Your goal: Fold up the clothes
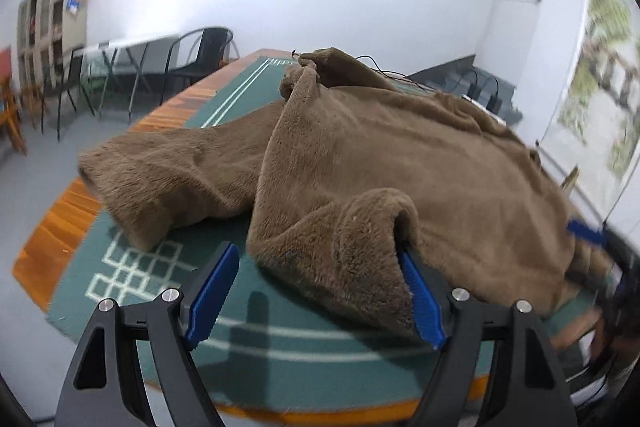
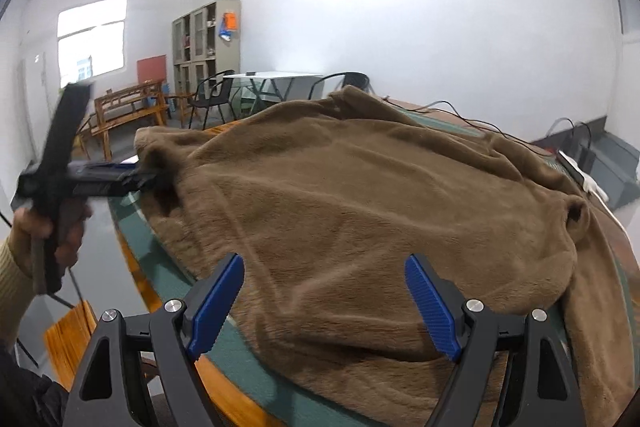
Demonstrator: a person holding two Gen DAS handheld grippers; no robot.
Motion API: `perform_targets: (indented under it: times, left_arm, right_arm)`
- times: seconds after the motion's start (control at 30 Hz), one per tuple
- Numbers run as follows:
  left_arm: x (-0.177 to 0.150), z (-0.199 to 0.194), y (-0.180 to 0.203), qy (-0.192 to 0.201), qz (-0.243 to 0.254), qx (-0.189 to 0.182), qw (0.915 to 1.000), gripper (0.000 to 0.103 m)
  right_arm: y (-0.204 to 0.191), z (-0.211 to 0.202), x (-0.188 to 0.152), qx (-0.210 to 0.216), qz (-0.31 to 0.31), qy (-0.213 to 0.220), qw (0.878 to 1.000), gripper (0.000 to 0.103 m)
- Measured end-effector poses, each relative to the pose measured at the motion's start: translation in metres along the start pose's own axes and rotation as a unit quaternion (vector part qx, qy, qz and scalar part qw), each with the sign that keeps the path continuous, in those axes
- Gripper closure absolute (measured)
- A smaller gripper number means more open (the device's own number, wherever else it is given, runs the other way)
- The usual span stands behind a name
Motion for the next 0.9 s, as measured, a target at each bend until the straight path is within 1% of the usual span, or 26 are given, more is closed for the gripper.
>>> perform_targets:
  times: [0.07, 0.17, 0.27, 0.3, 0.37, 0.47, 0.57, 0.63, 0.7, 0.73, 0.83, 0.9]
  left_arm:
    - [0.004, 0.005, 0.004, -0.001, -0.004, 0.000, 1.0000, 0.021]
    - [0.003, 0.011, 0.007, -0.012, -0.001, 0.013, 0.9998, 0.021]
    - [-0.004, 0.014, 0.009, -0.025, 0.010, 0.027, 0.9993, 0.021]
    - [-0.007, 0.014, 0.009, -0.030, 0.013, 0.031, 0.9990, 0.021]
    - [-0.015, 0.016, 0.009, -0.043, 0.020, 0.041, 0.9980, 0.021]
    - [-0.021, 0.017, 0.006, -0.052, 0.023, 0.046, 0.9973, 0.021]
    - [-0.019, 0.016, 0.004, -0.047, 0.013, 0.050, 0.9976, 0.021]
    - [-0.012, 0.013, 0.002, -0.037, -0.002, 0.050, 0.9981, 0.021]
    - [-0.002, 0.008, 0.001, -0.022, -0.018, 0.043, 0.9987, 0.040]
    - [0.005, 0.005, 0.002, -0.017, -0.025, 0.036, 0.9989, 0.055]
    - [0.019, 0.000, 0.008, 0.001, -0.028, 0.026, 0.9993, 0.066]
    - [0.027, -0.004, 0.013, 0.012, -0.026, 0.022, 0.9993, 0.068]
  right_arm:
    - [-0.007, 0.003, -0.003, 0.006, -0.009, -0.001, 1.000, 0.019]
    - [-0.024, 0.003, -0.012, 0.007, -0.049, -0.002, 0.999, 0.019]
    - [-0.026, 0.005, -0.020, 0.006, -0.063, -0.013, 0.998, 0.019]
    - [-0.023, 0.005, -0.024, 0.001, -0.067, -0.017, 0.998, 0.019]
    - [-0.016, 0.005, -0.029, -0.022, -0.076, -0.024, 0.997, 0.019]
    - [0.001, 0.006, -0.034, -0.065, -0.085, -0.034, 0.994, 0.019]
    - [0.015, 0.006, -0.035, -0.079, -0.084, -0.037, 0.993, 0.019]
    - [0.018, 0.004, -0.036, -0.078, -0.087, -0.035, 0.993, 0.019]
    - [0.016, 0.000, -0.038, -0.078, -0.097, -0.031, 0.992, 0.019]
    - [0.014, -0.002, -0.039, -0.080, -0.106, -0.028, 0.991, 0.019]
    - [0.003, -0.007, -0.044, -0.086, -0.139, -0.019, 0.986, 0.019]
    - [-0.003, -0.006, -0.047, -0.103, -0.165, -0.013, 0.981, 0.019]
Point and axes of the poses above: each gripper's, at about its wrist camera, not at the fingertips, and z roughly the way its jaws point, y to its right, x to its top, the point moved 5 cm from there along z, roughly the way its jaws point, and after that the axes turned 9 degrees about -x, right-handed, at the moved point
